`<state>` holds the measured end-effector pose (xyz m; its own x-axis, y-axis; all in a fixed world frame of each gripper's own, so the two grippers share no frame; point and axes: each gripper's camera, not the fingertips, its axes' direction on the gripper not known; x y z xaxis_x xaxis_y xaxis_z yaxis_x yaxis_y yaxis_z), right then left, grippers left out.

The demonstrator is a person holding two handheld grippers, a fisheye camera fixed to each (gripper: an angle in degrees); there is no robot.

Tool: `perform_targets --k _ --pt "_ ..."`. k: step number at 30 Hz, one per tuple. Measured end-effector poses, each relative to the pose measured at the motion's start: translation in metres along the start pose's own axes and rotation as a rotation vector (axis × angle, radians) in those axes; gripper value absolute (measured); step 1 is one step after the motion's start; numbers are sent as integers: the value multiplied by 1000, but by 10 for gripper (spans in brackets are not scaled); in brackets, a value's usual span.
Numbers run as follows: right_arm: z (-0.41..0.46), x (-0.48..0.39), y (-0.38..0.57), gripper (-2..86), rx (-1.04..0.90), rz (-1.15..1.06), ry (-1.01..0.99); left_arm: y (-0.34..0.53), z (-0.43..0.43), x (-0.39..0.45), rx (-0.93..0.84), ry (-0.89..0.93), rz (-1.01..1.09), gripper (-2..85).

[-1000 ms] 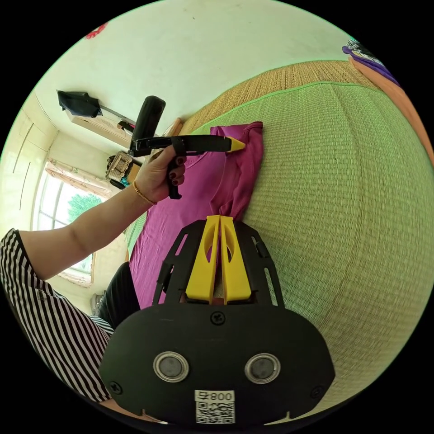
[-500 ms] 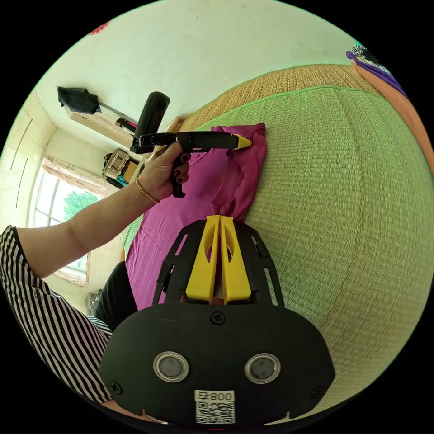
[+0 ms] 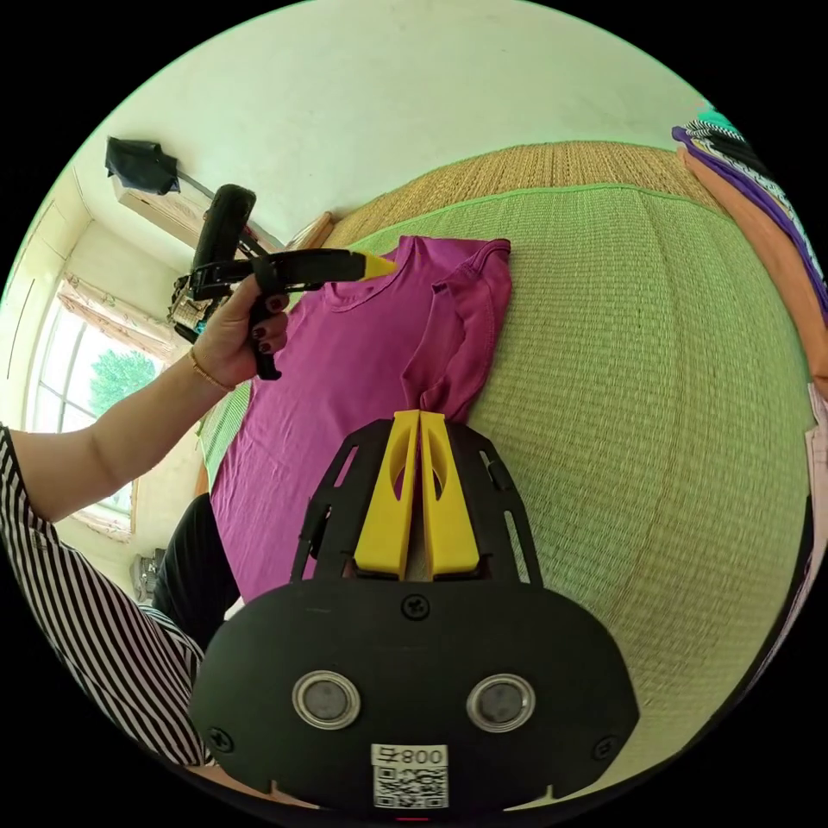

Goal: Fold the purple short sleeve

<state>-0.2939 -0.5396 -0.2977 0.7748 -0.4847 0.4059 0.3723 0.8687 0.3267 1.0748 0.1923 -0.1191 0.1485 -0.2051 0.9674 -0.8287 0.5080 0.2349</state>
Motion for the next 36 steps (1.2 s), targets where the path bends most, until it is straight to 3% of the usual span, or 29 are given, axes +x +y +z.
perform_targets --k 8,11,16,21,27,36 --pt "-14 -34 -11 32 61 31 64 231 -55 -56 63 33 -253 26" --pt "-21 -50 -28 64 82 58 24 321 -71 -82 126 39 -403 42" --pt "-28 -100 -50 70 87 47 146 446 -98 -119 304 -18 -572 72" --pt "21 -190 -104 71 -38 -59 100 522 -104 -155 371 -131 -646 83" --pt "116 -326 -185 75 -173 -243 56 585 -95 -210 503 -116 -676 83" --pt "255 -515 -308 77 -256 -490 118 636 -61 -264 466 -66 -617 46"
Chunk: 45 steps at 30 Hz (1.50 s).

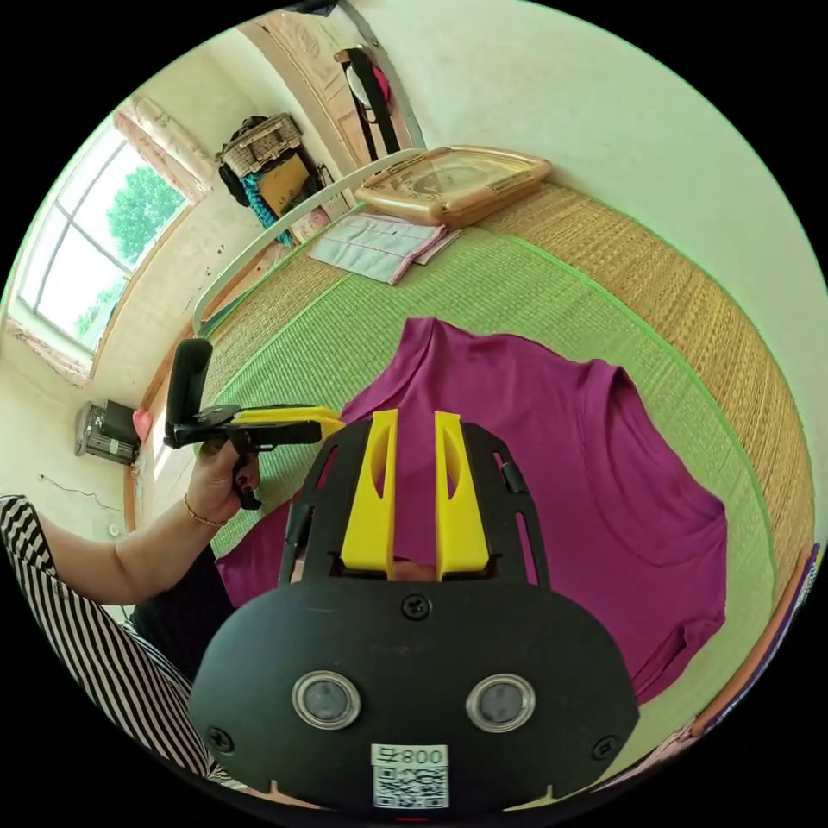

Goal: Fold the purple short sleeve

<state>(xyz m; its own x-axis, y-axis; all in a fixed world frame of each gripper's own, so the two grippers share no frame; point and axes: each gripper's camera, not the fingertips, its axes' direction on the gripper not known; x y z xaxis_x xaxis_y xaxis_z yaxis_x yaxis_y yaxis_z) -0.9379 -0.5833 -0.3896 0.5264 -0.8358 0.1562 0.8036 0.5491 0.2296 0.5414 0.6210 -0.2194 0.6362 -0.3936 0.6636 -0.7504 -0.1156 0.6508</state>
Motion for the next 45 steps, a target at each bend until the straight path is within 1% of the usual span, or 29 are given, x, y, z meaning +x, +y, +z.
perform_targets --k 4,6,9,12,15,25,31,36,40,42,45 --pt "30 -38 -78 79 -26 -82 54 9 9 -34 -43 113 -1 27" --pt "48 -61 -118 80 -43 -130 101 13 11 -48 -44 152 -11 24" --pt "74 -86 -155 80 -80 -189 180 17 13 -66 -33 193 -15 21" --pt "103 -99 -178 79 -152 -224 251 18 15 -78 -28 199 1 19" --pt "118 -105 -192 67 -181 -230 282 21 18 -85 -32 201 16 17" --pt "130 -100 -224 6 -224 -248 317 28 25 -99 -7 205 28 17" --pt "97 -57 -223 -1 -169 -186 192 24 29 -82 -1 175 129 17" --pt "58 10 -186 0 -112 -84 90 18 38 -59 -39 147 241 17" --pt "54 63 -157 1 -112 12 24 14 54 -41 -84 144 297 16" --pt "58 93 -143 2 -114 60 -52 12 62 -33 -116 154 315 16" --pt "64 118 -130 3 -121 92 -83 10 74 -18 -170 118 360 17"
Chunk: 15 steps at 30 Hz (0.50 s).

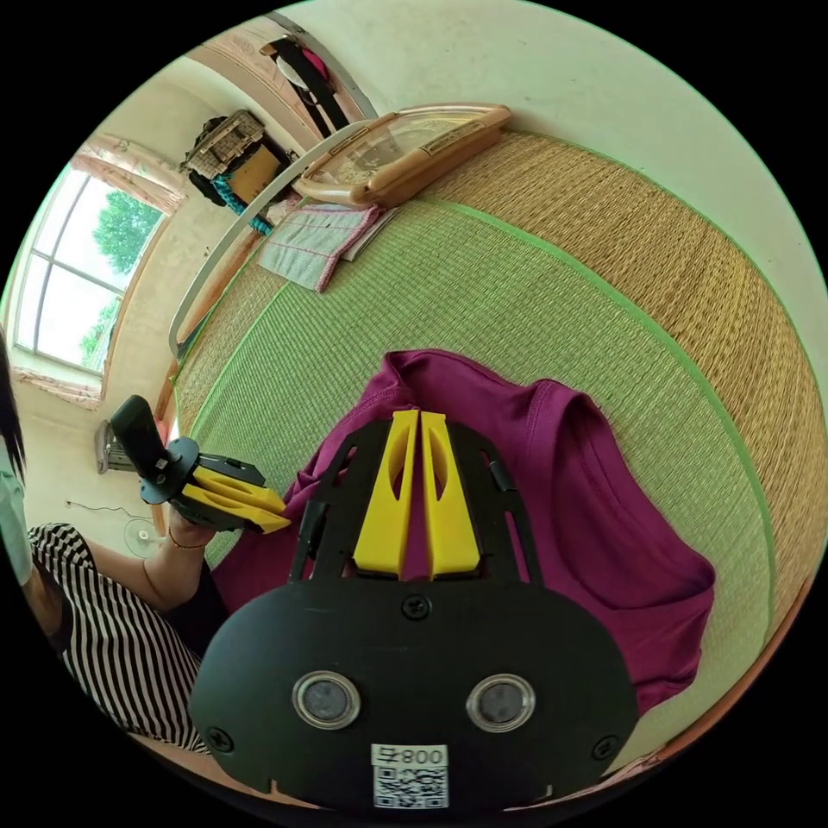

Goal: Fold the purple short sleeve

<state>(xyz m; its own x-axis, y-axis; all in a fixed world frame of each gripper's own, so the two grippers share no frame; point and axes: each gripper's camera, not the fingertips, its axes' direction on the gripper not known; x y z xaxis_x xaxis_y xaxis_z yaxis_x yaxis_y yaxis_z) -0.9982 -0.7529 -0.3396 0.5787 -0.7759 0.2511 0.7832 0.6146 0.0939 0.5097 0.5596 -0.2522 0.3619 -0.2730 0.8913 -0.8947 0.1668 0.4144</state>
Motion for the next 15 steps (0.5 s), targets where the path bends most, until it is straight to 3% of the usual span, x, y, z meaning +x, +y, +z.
perform_targets --k 9,15 --pt "0 44 32 13 8 49 -39 -16 18 13 -94 -32 23 19" --pt "-24 50 49 11 97 48 -111 -17 2 14 25 103 45 10"
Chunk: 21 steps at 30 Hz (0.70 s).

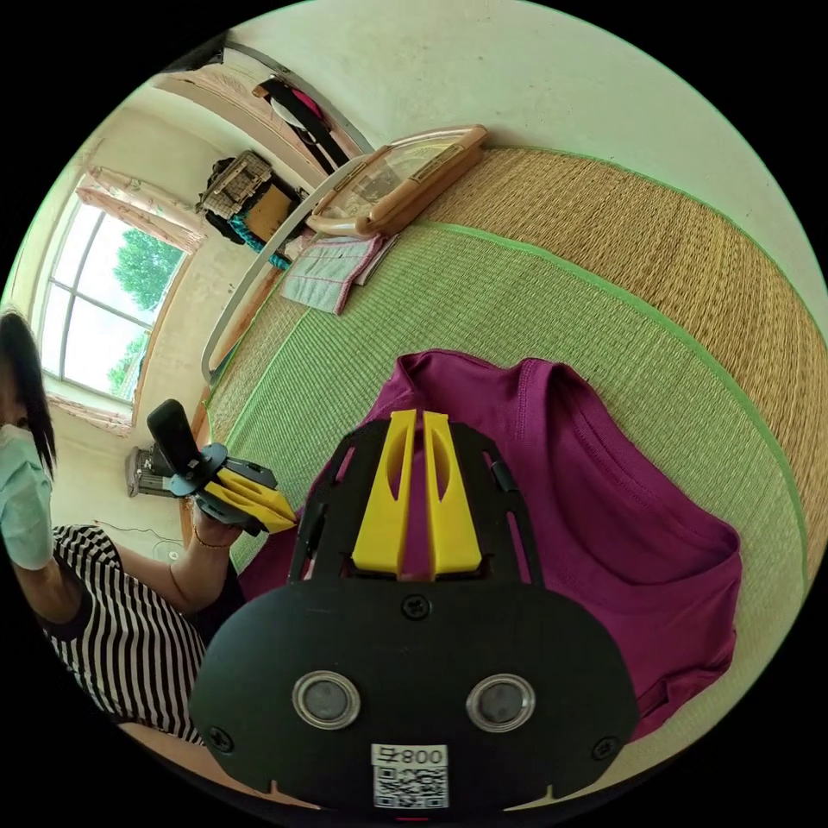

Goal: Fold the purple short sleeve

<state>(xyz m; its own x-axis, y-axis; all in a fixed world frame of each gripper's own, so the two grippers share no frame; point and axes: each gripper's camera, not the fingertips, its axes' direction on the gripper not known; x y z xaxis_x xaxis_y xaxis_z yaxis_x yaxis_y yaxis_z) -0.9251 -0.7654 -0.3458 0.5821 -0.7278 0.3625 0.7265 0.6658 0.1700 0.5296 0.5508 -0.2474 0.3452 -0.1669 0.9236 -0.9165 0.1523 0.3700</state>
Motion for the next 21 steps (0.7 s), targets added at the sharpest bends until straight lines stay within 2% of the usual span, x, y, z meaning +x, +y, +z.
perform_targets --k 4,10,21 --pt "0 -16 3 6 12 -45 6 3 -9 -6 77 86 -25 4" --pt "39 -29 0 2 -82 -95 158 -1 11 -7 -86 -72 -116 2" --pt "42 -27 18 2 -87 -130 165 1 7 9 -105 -104 -103 1"
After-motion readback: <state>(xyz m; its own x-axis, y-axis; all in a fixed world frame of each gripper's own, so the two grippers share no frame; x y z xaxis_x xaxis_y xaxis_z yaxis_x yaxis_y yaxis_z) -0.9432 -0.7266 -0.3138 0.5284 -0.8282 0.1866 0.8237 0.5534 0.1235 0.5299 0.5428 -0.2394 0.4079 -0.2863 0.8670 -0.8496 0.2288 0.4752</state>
